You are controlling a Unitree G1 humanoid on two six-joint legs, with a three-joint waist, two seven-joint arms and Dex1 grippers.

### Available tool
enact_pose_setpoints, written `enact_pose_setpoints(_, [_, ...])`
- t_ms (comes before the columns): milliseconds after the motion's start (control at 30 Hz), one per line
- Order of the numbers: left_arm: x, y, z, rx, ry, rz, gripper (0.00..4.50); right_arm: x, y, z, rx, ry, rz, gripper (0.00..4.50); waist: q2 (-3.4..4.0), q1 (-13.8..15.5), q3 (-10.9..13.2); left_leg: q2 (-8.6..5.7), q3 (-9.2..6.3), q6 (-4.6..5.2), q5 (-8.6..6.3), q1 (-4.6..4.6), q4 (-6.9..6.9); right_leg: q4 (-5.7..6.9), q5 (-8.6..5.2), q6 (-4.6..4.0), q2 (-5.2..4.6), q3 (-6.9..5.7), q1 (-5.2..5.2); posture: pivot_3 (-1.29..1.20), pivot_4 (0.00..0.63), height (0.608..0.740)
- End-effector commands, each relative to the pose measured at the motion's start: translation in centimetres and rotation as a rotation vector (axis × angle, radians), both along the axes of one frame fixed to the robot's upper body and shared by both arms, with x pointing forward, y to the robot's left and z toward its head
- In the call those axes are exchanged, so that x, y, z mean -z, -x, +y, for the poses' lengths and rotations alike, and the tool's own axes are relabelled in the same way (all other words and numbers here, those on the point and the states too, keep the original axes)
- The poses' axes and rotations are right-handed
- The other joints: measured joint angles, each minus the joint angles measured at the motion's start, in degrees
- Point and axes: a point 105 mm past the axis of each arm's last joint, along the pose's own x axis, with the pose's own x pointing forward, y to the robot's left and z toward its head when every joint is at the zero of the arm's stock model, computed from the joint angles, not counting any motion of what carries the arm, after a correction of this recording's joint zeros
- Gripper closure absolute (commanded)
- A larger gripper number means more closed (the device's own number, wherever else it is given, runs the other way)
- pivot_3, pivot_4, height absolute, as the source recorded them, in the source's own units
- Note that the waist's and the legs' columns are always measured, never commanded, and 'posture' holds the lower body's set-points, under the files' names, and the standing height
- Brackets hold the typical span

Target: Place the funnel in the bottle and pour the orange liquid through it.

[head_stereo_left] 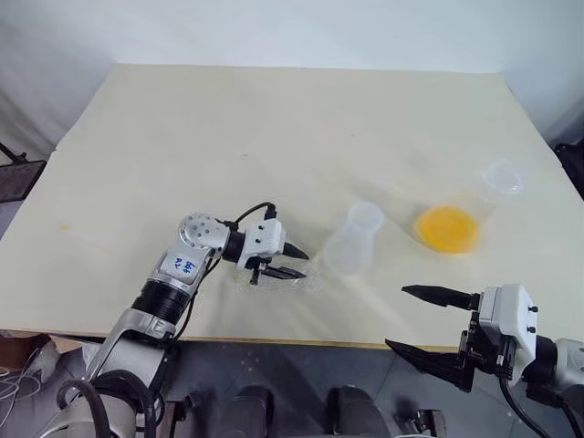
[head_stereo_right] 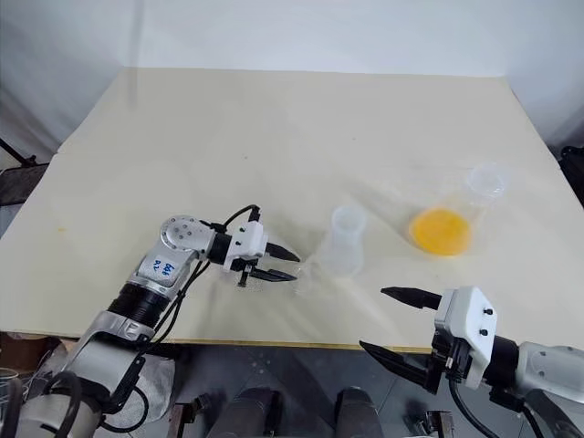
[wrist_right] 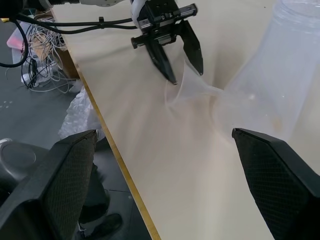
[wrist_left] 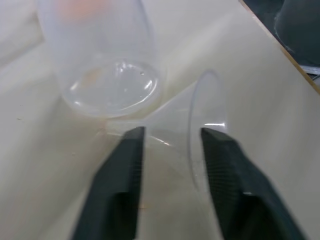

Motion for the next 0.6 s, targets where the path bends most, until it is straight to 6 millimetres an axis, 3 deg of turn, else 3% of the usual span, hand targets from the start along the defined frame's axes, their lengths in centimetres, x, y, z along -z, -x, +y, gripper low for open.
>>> enact_pose_setpoints(33, [-0.7,-0.1,-0.3,0.012,0.014,-0.032,3.98,-0.8,0.4,0.4,-0.012,-0.005,-0.033,0.0,0.0,0.0,0.0,0.0,0.0,0.0,0.0,0.0,0.0,0.0,0.0,0.0,-0.01,0.0,0.0,0.0,0.15,0.74])
enact_pose_setpoints(100, [-0.6,-0.1,-0.3,0.014,0.009,-0.029,4.47,-0.8,0.4,0.3,-0.009,-0.004,-0.035,0.0,0.0,0.1,0.0,0.0,0.0,0.0,0.0,0.0,0.0,0.0,0.0,0.0,-0.01,0.0,0.0,0.0,0.15,0.74])
enact_pose_setpoints(467, [-0.7,-0.3,0.8,-0.014,-0.008,-0.019,4.47,-1.0,0.2,0.0,-0.002,0.003,-0.042,0.0,0.0,0.0,0.0,0.01,-0.01,0.0,0.0,0.0,0.0,0.0,0.0,0.0,-0.01,0.0,0.0,0.0,0.15,0.74])
enact_pose_setpoints(600, [-1.4,0.0,2.4,-0.03,-0.028,0.019,4.47,-1.1,0.0,-0.2,-0.001,0.008,-0.046,0.0,0.0,-0.2,0.0,0.01,0.0,0.0,0.0,0.0,0.0,0.0,0.0,0.0,0.0,0.0,0.0,0.0,0.15,0.74])
